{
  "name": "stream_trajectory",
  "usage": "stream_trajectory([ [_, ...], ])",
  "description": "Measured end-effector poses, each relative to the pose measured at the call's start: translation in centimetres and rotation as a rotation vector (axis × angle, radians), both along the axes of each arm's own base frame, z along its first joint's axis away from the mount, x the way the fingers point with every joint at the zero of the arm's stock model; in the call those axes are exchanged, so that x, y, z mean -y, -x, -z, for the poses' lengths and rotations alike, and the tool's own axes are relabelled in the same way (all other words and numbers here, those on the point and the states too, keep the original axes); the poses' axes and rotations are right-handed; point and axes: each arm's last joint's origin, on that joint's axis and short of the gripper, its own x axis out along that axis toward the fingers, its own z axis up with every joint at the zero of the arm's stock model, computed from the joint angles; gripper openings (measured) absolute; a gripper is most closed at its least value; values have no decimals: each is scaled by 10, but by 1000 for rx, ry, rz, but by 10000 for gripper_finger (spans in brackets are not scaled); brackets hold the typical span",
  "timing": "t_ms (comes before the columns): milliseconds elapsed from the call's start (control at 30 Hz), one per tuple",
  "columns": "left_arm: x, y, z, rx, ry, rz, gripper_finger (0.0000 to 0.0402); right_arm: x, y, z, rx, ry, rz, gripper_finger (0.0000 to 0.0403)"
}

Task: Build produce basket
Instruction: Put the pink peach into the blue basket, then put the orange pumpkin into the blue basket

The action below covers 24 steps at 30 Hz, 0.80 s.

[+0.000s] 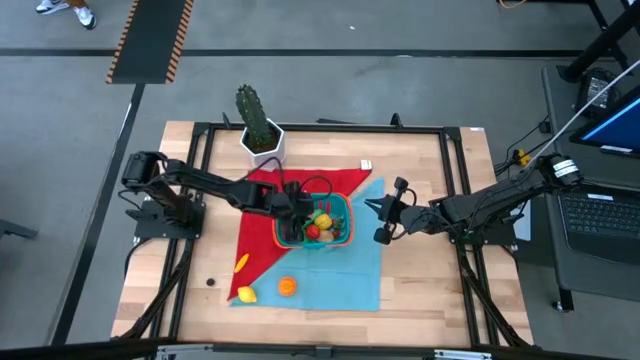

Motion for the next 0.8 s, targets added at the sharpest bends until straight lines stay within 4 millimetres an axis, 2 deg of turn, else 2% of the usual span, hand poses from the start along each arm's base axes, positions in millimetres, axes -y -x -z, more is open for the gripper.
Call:
stream_trajectory([
  [333, 0, -1, 0, 9, 6, -6, 132, 0, 0, 1, -7, -3, -6, 26],
  [633, 0, -1, 0, 2, -22, 29, 154, 0, 0, 1, -6, -4, -6, 26],
  [800, 11, 7, -15, 27, -29, 70, 155, 0, 0, 0, -6, -3, -6, 26],
])
